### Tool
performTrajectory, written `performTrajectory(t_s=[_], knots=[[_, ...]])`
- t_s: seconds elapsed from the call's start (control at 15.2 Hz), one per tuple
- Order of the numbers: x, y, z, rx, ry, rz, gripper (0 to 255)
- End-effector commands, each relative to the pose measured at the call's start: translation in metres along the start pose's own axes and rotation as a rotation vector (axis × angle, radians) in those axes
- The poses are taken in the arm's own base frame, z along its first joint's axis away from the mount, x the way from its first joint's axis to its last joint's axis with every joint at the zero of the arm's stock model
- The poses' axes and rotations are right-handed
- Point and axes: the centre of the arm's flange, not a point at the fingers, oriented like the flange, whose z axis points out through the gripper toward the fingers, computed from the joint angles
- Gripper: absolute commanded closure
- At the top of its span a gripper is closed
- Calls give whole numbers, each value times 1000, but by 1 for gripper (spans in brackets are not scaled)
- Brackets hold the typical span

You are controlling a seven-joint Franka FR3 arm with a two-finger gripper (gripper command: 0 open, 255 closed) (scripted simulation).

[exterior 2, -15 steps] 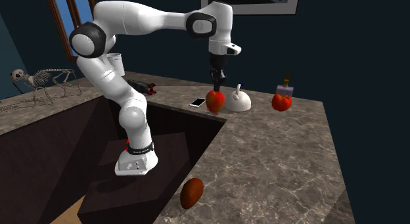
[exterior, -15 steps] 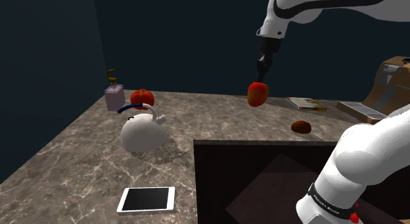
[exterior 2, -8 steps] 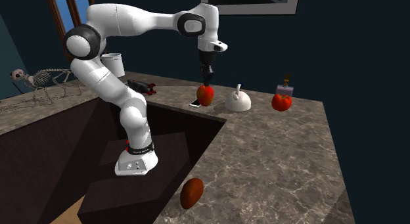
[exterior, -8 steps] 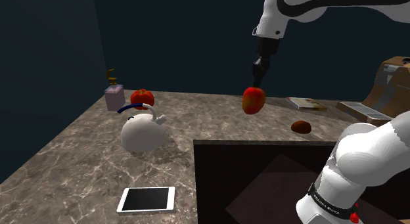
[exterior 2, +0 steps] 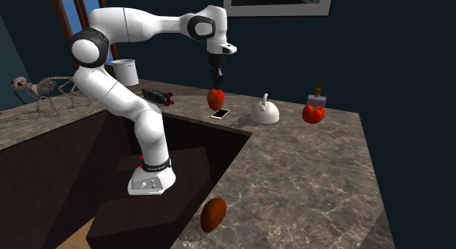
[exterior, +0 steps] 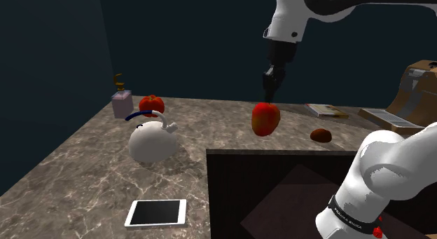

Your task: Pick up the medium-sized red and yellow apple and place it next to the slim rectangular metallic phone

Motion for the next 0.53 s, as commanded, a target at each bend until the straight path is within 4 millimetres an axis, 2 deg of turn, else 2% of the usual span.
performTrajectory(t_s=[0.0,0.46], knots=[[-5,-25,2,1,0,2,255],[-25,-116,8,1,0,2,255]])
